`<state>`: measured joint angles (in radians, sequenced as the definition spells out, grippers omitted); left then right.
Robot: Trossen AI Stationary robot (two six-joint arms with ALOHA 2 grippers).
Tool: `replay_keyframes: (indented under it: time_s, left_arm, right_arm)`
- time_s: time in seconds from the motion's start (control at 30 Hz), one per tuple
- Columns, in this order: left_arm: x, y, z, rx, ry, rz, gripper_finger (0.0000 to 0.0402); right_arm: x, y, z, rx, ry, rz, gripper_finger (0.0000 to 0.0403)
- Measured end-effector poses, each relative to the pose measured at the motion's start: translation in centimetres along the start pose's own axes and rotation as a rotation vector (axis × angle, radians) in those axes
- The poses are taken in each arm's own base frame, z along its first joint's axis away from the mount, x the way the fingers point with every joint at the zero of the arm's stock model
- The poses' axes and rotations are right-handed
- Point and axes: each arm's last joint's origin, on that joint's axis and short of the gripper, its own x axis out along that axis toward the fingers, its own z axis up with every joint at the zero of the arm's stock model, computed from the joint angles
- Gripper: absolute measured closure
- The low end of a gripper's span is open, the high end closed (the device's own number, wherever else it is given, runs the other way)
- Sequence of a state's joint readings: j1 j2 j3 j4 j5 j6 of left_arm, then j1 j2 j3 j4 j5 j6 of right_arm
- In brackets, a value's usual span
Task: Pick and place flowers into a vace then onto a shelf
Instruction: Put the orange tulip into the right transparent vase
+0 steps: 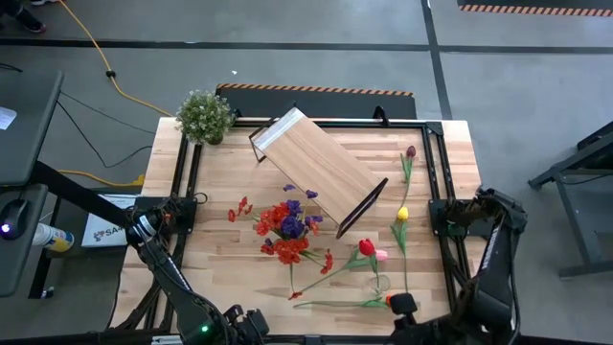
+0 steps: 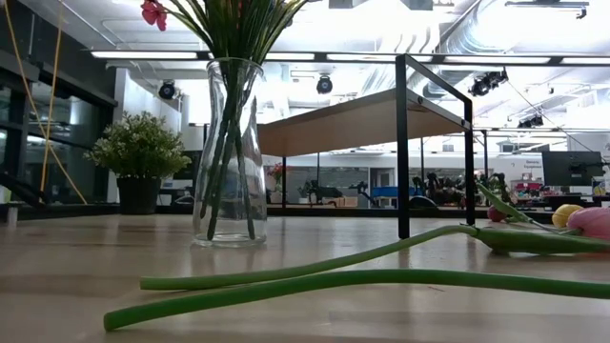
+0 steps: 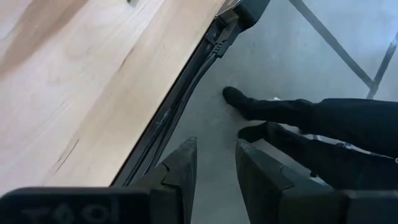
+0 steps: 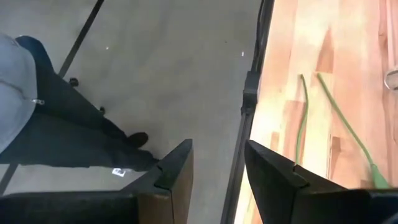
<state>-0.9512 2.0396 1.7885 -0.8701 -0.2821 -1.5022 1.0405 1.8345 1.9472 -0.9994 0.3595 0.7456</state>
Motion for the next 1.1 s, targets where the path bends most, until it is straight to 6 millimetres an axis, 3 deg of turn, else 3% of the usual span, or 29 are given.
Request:
replay_keyframes:
  time_s: [0.7,1.1]
  left_arm:
    - [-0.2,-0.1,-0.8,-0.023,-0.010,-0.005,0.0257]
    - [-0.6,-0.1,-1.8,-0.079,-0.027,-0.012,0.0257]
  right_arm:
    - [0.2,-1.2,-0.2,0.092,0.069,-0.075,0.0268]
    - [5.6,-0.4,-2.1,0.091,0.212,-0.134,0.0268]
